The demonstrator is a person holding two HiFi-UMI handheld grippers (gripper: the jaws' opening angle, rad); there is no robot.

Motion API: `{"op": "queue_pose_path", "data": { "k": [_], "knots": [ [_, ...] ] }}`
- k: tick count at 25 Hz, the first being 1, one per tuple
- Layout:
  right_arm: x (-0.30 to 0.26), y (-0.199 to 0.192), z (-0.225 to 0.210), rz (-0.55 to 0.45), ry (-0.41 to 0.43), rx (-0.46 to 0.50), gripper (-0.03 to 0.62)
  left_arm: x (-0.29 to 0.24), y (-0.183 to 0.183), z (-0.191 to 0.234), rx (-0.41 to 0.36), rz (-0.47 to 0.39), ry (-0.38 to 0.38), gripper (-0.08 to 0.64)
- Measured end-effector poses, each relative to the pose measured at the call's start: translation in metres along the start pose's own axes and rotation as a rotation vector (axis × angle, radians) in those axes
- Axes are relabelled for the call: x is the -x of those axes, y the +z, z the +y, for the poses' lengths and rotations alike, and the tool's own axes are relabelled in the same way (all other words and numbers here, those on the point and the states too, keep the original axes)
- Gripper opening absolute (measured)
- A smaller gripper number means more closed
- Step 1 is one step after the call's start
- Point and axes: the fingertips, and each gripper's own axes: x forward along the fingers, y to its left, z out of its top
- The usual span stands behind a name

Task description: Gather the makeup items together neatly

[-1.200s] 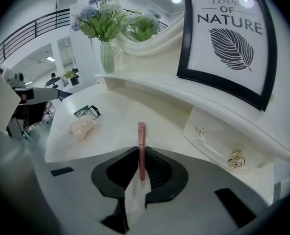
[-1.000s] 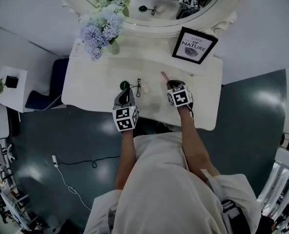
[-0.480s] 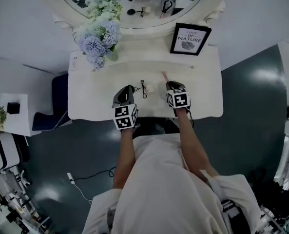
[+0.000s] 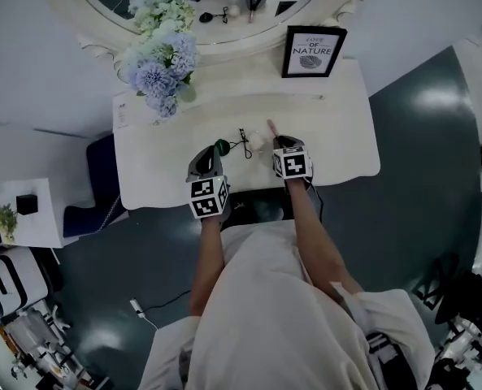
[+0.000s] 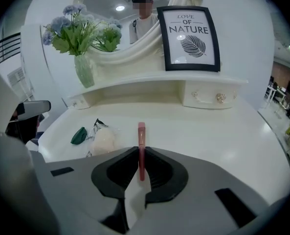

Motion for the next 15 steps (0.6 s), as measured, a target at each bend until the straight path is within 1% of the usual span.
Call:
{"op": "queue_pose_path", "data": {
  "k": [6, 9, 12, 15],
  "knots": [
    [-0.003, -0.008, 0.014, -0.008, -0.035, -0.028, 0.077, 0.007, -0.004, 0.014, -0.015, -0.001, -0.028, 0.014],
    [0.001, -0.007, 0.017, -0.028, -0.053, -0.052, 0.135, 0.011, -0.006, 0.020, -0.021, -0.003, -0.046, 0.014],
    [0.010, -0.009, 0.018, -0.051, -0.082, -0.072, 0.126, 0.017, -0.009, 0.024, -0.022, -0.003, -0.062, 0.014],
    [0.021, -0.012, 0.022, -0.075, -0.094, -0.087, 0.126, 0.022, -0.011, 0.025, -0.019, -0.002, -0.079, 0.014]
  ]
}}
